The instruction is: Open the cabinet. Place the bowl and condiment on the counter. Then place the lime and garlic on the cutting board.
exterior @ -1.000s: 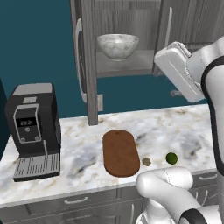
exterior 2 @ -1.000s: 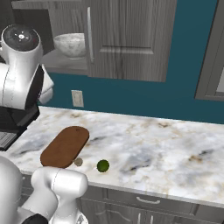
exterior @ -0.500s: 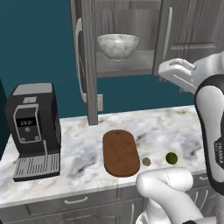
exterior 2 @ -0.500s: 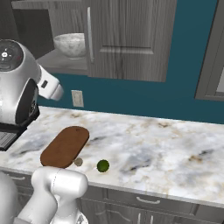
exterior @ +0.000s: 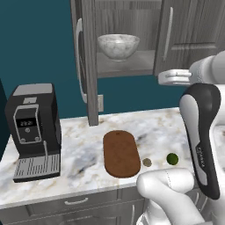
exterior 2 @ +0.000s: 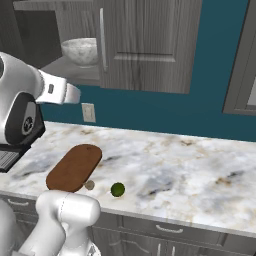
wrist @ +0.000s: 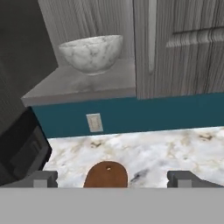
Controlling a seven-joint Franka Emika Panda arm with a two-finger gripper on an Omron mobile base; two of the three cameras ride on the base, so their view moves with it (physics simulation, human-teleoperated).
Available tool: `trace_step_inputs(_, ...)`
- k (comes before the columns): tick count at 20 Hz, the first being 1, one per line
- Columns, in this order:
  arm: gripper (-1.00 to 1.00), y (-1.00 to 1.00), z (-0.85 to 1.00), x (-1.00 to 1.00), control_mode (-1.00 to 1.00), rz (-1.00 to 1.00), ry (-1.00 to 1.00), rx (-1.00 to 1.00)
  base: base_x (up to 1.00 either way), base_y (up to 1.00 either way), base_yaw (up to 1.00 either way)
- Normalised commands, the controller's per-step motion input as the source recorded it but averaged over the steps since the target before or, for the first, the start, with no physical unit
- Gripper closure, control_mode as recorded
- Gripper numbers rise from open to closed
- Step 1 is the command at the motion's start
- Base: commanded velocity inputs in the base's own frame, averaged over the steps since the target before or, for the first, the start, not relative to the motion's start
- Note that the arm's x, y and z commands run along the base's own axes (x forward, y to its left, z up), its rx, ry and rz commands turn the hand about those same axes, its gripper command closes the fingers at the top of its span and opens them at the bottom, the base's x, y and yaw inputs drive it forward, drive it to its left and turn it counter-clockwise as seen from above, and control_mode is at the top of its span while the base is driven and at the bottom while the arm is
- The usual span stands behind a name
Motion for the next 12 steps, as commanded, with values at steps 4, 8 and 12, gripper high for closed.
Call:
trace_step_inputs(4, -1.00, -0.34, 0.00, 0.39, -1.00, 0.00, -0.01, -0.07, 0.00, 0.00, 0.00)
trace_step_inputs(8, -1.00, -0.33, 0.05, 0.45, -1.00, 0.00, 0.06, -0.03, 0.00, 0.00, 0.00)
trace_step_inputs(12, -1.00, -0.21, 0.19, 0.42, -1.00, 0.00, 0.11, -0.05, 0.00, 0.00, 0.00)
